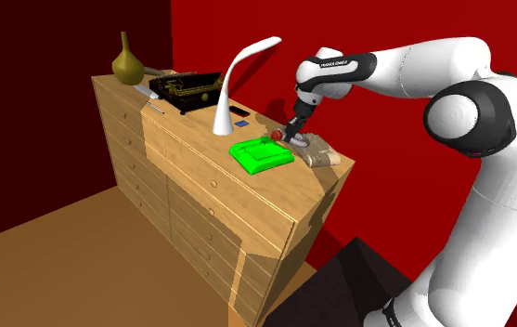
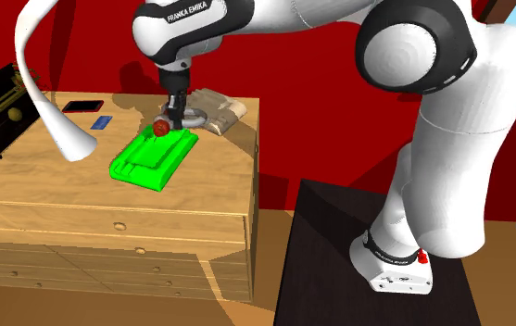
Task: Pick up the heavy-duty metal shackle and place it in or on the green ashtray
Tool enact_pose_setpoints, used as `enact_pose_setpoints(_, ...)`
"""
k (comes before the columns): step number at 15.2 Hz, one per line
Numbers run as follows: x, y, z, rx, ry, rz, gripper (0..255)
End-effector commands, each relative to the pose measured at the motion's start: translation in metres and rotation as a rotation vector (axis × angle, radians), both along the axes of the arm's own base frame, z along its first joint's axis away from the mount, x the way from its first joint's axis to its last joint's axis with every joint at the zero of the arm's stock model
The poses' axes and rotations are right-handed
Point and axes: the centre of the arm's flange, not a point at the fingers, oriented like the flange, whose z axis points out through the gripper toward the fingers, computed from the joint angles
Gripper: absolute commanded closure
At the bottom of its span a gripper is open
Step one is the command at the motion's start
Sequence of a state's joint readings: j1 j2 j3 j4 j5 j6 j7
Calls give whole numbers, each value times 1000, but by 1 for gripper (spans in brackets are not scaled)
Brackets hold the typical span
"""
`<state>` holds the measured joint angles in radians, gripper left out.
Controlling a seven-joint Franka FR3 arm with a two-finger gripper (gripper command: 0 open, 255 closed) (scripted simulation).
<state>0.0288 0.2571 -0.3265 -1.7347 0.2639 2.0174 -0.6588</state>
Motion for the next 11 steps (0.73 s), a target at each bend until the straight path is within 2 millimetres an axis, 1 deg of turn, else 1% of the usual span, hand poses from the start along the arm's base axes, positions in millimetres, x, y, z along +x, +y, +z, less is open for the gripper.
enact_pose_setpoints(1, 27, 10, -1, 1, -1, 0, 255)
enact_pose_setpoints(6, 89, 31, 3, 1, -1, 0, 255)
enact_pose_setpoints(7, 106, 37, 4, 1, -1, 0, 255)
enact_pose_setpoints(11, 106, 37, -17, 1, -1, 0, 255)
